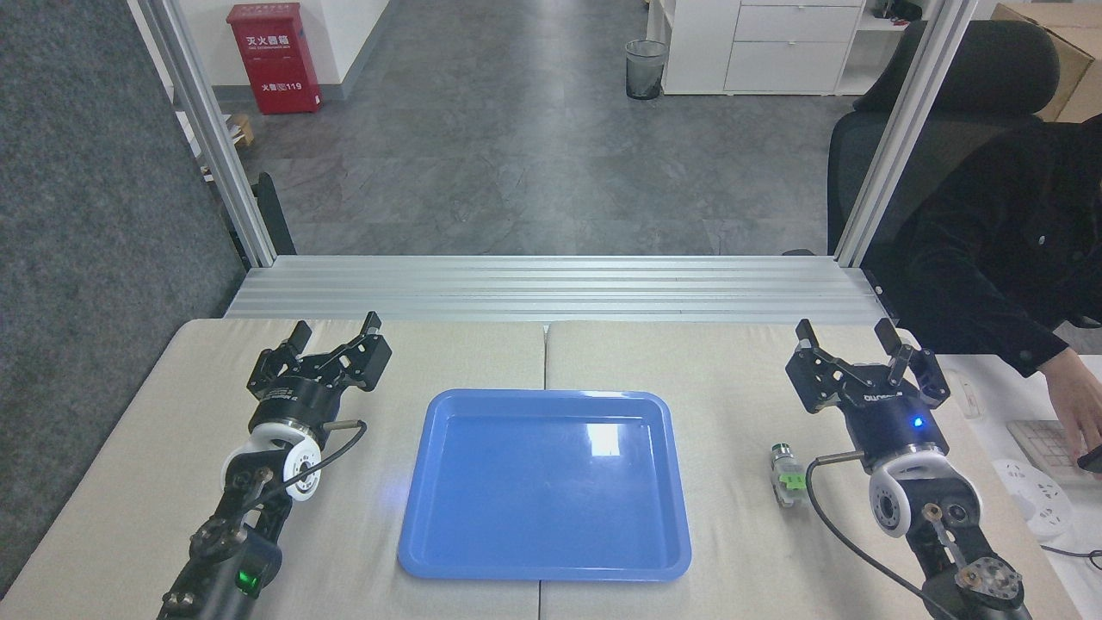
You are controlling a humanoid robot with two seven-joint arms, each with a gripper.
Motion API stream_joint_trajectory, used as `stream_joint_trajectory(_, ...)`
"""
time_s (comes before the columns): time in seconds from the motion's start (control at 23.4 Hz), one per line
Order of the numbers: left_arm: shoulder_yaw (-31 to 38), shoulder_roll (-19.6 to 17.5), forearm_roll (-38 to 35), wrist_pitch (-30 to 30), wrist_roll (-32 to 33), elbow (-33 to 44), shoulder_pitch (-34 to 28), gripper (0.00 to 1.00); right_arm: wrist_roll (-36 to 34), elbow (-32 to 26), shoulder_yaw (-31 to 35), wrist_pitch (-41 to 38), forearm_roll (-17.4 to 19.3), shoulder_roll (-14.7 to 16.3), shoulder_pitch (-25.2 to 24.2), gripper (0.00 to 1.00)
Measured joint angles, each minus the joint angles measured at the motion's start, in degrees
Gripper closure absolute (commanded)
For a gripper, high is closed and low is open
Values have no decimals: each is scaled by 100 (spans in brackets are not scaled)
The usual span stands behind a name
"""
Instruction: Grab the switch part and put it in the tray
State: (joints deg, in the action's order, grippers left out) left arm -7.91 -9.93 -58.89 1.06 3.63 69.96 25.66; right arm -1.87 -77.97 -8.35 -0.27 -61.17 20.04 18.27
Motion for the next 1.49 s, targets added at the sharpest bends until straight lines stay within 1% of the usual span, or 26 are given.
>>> stream_joint_trajectory(1.49,0,0,0,0,0,0,0,0,27,4,-14,-5,-10,102,-31,2)
